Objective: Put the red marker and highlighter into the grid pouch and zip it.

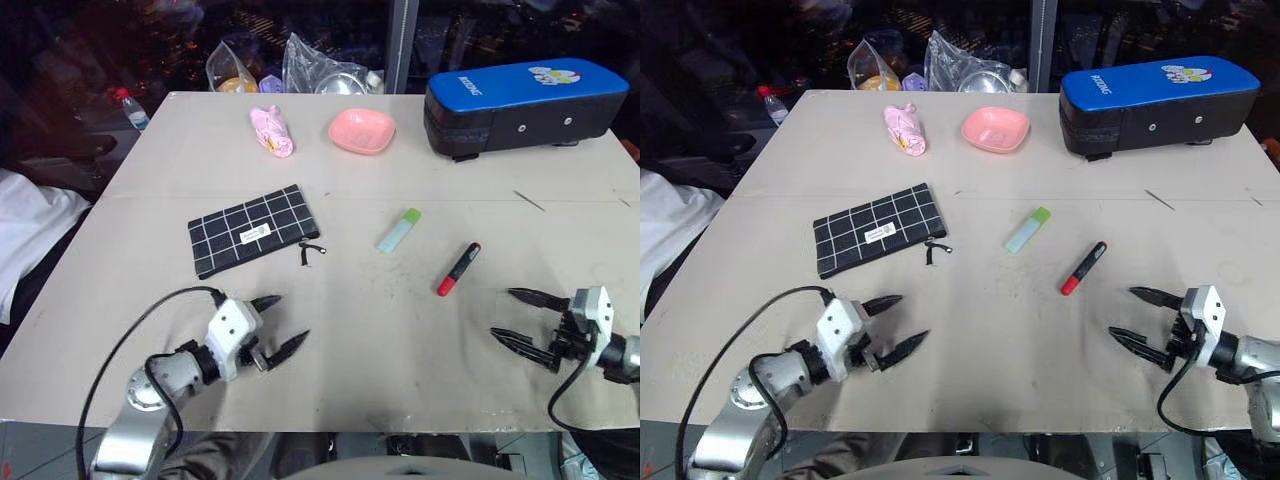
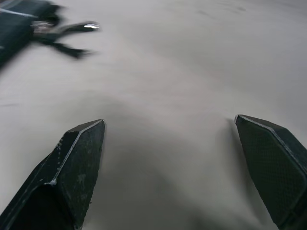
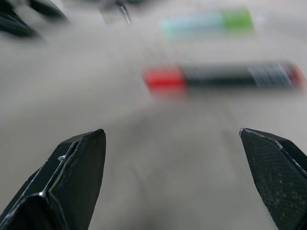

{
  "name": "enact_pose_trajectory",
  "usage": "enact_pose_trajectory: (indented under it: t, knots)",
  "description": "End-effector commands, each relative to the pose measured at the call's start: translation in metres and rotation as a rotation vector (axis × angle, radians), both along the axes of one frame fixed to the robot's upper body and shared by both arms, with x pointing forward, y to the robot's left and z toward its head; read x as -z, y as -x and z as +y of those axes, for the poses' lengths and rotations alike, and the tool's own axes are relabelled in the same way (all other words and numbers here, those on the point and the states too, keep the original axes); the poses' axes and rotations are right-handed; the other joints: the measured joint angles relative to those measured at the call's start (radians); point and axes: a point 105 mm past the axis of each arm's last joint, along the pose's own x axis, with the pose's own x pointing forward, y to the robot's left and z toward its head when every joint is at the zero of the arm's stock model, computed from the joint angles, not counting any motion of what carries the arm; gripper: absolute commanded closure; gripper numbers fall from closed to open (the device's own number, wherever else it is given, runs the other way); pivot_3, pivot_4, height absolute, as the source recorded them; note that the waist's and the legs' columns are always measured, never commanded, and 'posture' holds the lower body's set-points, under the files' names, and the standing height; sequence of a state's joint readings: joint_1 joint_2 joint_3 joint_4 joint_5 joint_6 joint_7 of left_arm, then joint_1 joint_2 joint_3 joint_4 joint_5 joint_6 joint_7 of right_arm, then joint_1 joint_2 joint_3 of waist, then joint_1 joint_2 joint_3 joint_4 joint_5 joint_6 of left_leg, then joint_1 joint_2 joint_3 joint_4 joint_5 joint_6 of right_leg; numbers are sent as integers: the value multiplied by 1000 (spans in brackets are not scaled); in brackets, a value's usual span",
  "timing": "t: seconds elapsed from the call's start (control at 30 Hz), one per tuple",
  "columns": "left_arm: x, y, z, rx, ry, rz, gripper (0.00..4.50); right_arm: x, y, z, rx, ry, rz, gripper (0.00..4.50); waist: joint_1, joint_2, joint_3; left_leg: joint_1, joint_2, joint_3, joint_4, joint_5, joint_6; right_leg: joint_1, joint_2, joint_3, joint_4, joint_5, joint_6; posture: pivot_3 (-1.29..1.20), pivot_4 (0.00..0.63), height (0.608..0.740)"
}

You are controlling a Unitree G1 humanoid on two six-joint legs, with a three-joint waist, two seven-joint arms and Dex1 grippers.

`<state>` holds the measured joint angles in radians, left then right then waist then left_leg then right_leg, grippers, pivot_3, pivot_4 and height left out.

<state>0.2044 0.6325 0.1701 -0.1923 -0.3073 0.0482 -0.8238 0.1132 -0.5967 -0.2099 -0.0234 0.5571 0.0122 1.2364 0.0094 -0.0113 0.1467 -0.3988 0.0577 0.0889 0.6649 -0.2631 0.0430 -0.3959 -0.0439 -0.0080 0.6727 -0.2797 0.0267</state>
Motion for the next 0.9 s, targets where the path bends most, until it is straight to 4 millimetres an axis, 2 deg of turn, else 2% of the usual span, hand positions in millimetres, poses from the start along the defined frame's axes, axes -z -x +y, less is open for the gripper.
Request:
enact_pose_trajectory:
  t: [0.03, 0.13, 0.27, 0.5, 0.73, 0.83, 0.9]
  knots:
    - [-18, -6, 40, -70, -43, -60, 78, -38, -5, 24, -54, -81, -107, 0, -3, 2, 0, 0, 0, 0, 0, 0, 0, 0, 0, 0, 0, 0, 0, 0, 150, 737]
    - [-22, -11, 76, -138, -106, -70, 78, -50, -7, 42, -82, -110, -134, 0, -3, 1, 1, -1, -2, 1, 0, 0, 0, 0, -2, 0, -2, 0, 1, 0, 150, 737]
    - [-29, -18, 114, -217, -159, -80, 78, -57, -10, 56, -98, -122, -147, 0, 4, -3, 3, -3, -2, 0, 0, 0, 0, 0, -3, -3, -4, 1, 1, 0, 150, 737]
    - [-30, -28, 149, -245, -326, -97, 78, -55, -14, 61, -116, -105, -147, 0, 2, -4, 2, -3, -2, -1, 0, 0, 0, 0, -5, -4, -4, 1, 1, 0, 150, 737]
    - [-34, -50, 151, -189, -550, -193, 78, -56, -15, 59, -112, -83, -153, 0, 5, -5, 2, -4, -3, -1, 0, 0, 0, 0, -5, -5, -4, 1, 1, 0, 150, 737]
    - [-34, -58, 145, -138, -641, -241, 78, -56, -15, 59, -108, -81, -155, 0, 3, -5, 2, -3, -3, -1, 0, 0, 0, 0, -5, -5, -3, 1, 1, 0, 150, 737]
    - [-32, -62, 134, -46, -723, -277, 78, -55, -14, 58, -102, -79, -154, 0, 4, -5, 2, -3, -3, 0, 0, 0, 0, 0, -5, -5, -3, 1, 1, 0, 150, 737]
